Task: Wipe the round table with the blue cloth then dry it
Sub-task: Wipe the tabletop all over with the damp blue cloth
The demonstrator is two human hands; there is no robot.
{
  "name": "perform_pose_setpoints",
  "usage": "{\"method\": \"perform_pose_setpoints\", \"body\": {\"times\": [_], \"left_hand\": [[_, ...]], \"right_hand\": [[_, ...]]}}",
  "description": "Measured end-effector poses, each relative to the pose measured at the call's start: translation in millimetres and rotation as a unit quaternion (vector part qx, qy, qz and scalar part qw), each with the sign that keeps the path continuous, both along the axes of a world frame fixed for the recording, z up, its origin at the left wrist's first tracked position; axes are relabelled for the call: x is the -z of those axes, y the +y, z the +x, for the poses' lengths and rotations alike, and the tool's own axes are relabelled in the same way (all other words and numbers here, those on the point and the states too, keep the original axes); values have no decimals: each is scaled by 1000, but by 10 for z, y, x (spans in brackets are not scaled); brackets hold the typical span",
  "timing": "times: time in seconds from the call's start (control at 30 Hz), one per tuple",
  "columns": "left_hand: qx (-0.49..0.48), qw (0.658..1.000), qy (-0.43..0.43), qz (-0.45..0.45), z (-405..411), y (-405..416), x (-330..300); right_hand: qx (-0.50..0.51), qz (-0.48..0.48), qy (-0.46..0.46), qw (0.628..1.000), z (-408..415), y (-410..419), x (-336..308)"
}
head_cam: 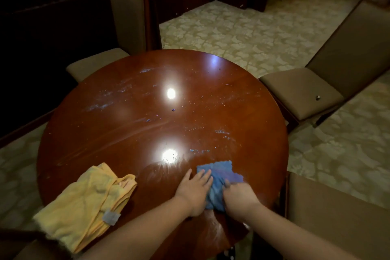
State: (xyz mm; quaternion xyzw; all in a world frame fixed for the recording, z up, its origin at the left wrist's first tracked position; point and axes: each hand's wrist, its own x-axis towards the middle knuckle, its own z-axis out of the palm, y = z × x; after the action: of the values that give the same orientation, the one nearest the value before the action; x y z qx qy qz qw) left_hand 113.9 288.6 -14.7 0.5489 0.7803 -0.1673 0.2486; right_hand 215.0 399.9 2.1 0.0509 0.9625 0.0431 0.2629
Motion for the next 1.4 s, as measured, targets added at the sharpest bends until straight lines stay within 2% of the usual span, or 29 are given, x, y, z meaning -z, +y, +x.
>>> {"method": "perform_pose_setpoints", "body": {"times": [0.1,0.3,0.5,0.7,0.87,1.0,1.23,1.4], "left_hand": [[10,1000,5,0,-15,-10,35],[-31,995,84,-41,-380,242,-53],[-48,996,56,-41,2,-159,13],[-111,992,22,-56,-471,142,-60],[-52,995,48,-64,-300,-45,-34],[-38,998,23,-50,-306,-158,-30],[-127,991,2,-50,-751,247,-125],[-57,996,28,-61,-470,67,-92]], "right_hand": [[10,-11,19,1000,24,48,53],[7,-55,51,997,-422,456,128],[-50,-113,53,991,-69,260,164],[-42,-70,34,996,-685,375,134],[-53,-76,5,996,-482,167,109],[-34,-110,12,993,-336,117,116],[-6,-86,5,996,-928,308,136],[-27,-91,-3,995,-538,178,67]]}}
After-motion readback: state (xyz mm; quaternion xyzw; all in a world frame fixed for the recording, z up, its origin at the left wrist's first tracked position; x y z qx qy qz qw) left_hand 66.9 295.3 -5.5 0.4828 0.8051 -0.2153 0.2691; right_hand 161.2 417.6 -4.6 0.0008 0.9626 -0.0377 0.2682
